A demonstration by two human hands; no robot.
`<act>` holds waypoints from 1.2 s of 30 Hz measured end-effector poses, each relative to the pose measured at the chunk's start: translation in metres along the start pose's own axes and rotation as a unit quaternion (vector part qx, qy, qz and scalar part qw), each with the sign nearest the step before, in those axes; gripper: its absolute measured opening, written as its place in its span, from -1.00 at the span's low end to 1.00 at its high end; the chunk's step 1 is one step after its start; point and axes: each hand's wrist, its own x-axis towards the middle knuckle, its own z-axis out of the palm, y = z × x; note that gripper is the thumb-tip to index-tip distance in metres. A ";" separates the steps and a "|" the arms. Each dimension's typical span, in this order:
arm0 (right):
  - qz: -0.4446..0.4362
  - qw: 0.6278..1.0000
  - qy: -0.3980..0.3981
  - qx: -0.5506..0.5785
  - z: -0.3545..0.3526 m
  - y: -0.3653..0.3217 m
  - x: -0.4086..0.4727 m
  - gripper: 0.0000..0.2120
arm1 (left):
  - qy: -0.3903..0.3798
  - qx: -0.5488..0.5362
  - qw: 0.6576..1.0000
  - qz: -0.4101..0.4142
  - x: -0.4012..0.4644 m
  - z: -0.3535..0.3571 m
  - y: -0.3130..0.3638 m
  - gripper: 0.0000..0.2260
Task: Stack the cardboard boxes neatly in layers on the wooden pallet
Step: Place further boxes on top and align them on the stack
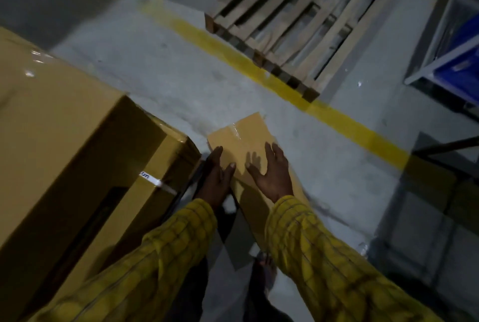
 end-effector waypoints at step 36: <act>0.092 0.972 0.188 -0.105 -0.114 0.040 -0.064 -0.03 | -0.060 -0.049 0.997 -0.026 0.011 0.020 0.071 0.07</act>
